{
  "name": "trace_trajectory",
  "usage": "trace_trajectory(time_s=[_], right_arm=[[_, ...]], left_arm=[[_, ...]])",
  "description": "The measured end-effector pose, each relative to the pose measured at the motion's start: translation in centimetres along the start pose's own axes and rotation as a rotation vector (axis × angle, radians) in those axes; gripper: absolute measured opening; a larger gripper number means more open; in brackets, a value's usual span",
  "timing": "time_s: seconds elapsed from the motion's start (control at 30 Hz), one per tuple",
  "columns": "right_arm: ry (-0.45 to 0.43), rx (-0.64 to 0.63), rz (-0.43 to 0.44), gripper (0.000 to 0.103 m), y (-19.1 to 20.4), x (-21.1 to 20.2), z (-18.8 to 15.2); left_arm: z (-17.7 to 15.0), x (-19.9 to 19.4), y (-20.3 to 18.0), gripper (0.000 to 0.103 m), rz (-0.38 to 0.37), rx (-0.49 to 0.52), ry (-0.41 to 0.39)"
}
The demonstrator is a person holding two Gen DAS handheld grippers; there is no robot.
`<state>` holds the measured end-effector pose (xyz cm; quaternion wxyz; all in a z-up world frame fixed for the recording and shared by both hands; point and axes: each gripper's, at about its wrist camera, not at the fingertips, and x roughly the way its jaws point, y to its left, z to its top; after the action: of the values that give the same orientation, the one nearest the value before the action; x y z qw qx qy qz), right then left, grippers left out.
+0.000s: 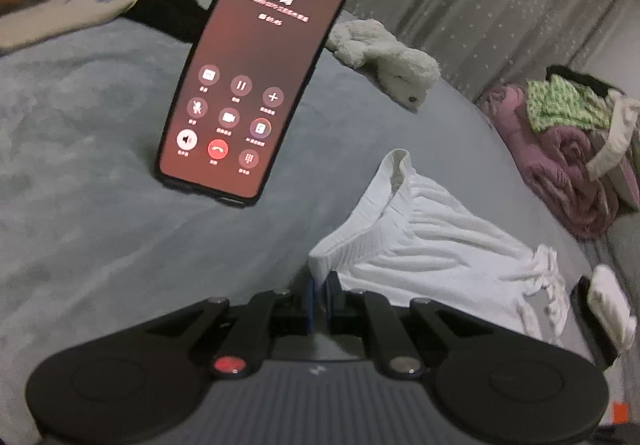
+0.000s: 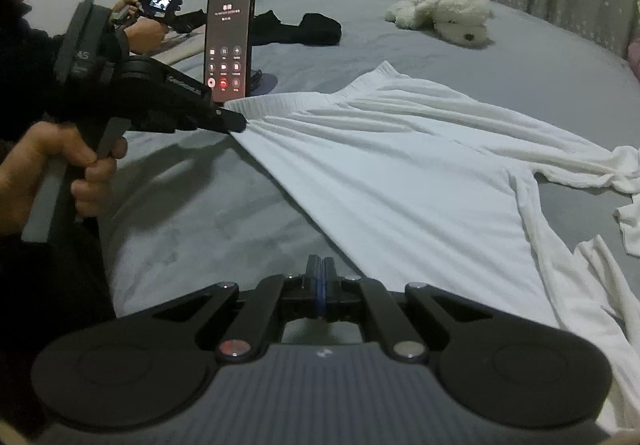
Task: Fold clothes
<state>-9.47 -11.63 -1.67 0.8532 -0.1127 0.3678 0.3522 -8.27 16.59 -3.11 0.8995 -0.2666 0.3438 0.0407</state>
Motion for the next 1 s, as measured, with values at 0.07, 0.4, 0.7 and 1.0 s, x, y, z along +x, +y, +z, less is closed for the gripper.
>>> trace_trajectory(time_s=[0.07,0.4,0.7,1.0], right_arm=[[0.006,0.005,-0.027,0.003,-0.3,0.3,0.1],[-0.017,0.15,-0.074,0.041,-1.9,0.6,1.9],[-0.015,0.368,-0.044,0.041,-3.5,4.8,9.8],[0.03,0.521,-0.06,0.041,-4.9,12.5,16.7]], left_arm=[[-0.1,0.5,0.2,0.006,-0.002,0.007,0.011],[0.0,0.9,0.8,0.009,-0.038,-0.046,0.026],[0.0,0.7,2.5,0.016,-0.137,-0.123,0.046],[0.9,1.4,3.4,0.022,-0.192,-0.209,0.091]])
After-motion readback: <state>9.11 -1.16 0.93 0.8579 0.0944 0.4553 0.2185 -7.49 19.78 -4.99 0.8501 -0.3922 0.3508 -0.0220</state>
